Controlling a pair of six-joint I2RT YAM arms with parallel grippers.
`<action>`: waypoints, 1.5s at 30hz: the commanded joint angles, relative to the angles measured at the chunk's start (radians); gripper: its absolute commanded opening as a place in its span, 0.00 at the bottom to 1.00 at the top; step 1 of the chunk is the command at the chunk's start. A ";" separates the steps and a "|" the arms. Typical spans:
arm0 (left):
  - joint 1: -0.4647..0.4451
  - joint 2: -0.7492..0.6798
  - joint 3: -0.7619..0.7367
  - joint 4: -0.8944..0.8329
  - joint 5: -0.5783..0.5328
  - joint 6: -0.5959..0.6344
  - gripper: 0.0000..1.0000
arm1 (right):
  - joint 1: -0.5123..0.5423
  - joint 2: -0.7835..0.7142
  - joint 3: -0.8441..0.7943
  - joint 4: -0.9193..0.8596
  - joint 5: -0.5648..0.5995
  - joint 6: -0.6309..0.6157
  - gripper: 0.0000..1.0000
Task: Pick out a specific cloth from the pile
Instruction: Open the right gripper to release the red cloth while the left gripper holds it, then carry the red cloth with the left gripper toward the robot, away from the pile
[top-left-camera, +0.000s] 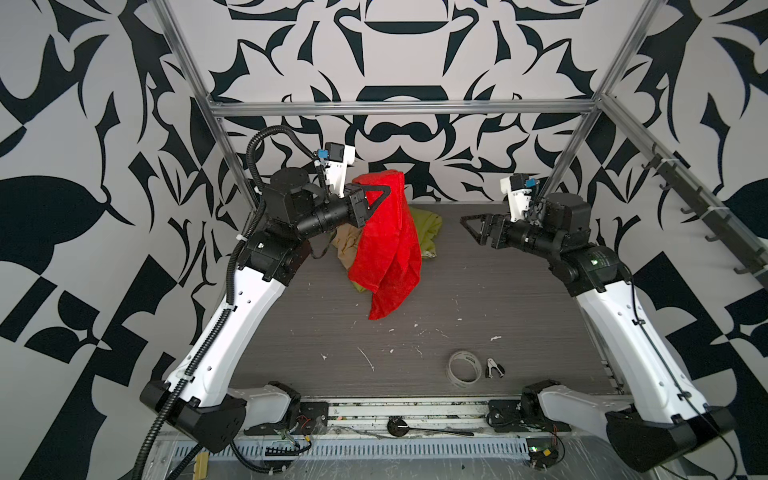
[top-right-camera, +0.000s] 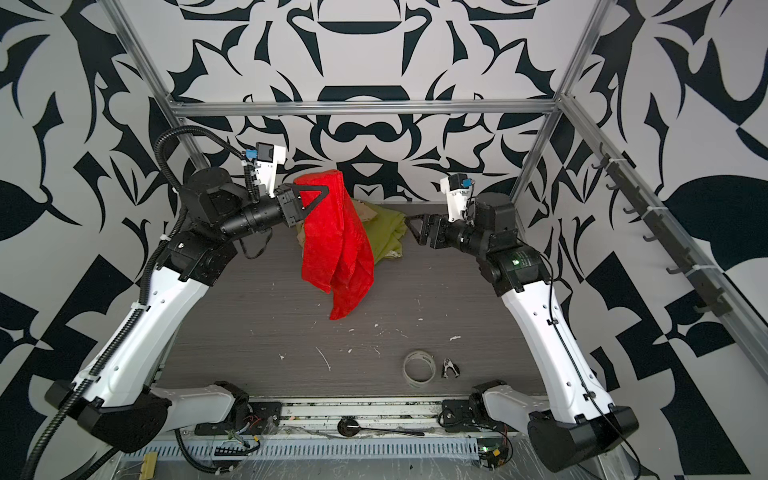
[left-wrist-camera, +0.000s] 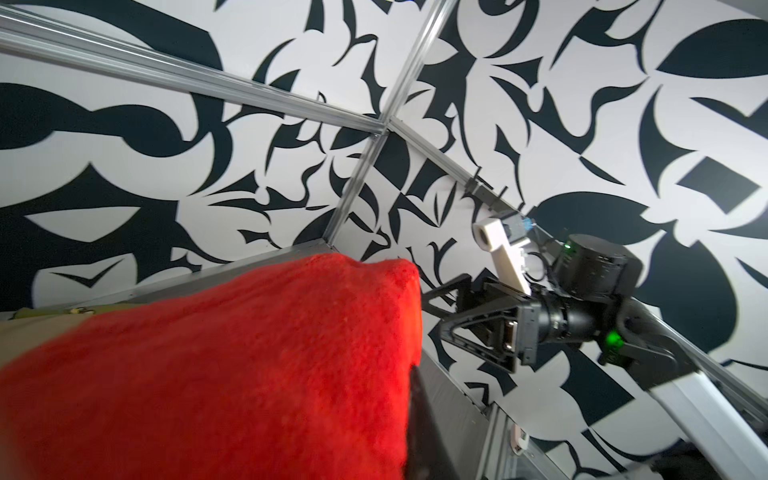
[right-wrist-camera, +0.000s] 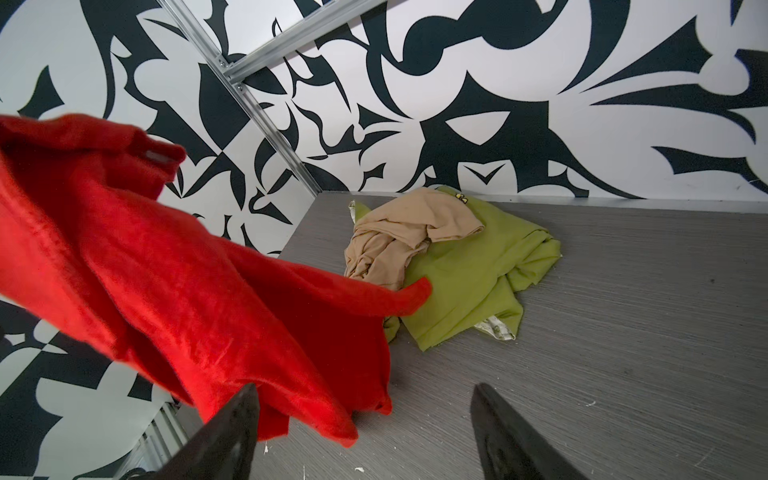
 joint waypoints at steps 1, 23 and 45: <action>-0.022 -0.038 0.039 0.016 0.116 -0.034 0.00 | -0.003 -0.027 0.002 0.026 0.024 -0.022 0.82; -0.153 0.155 0.123 0.148 0.444 -0.023 0.00 | -0.009 -0.238 -0.054 0.018 0.307 -0.058 0.75; -0.199 0.075 -0.117 0.135 0.397 0.046 0.00 | -0.009 -0.282 -0.154 0.082 0.411 -0.071 0.74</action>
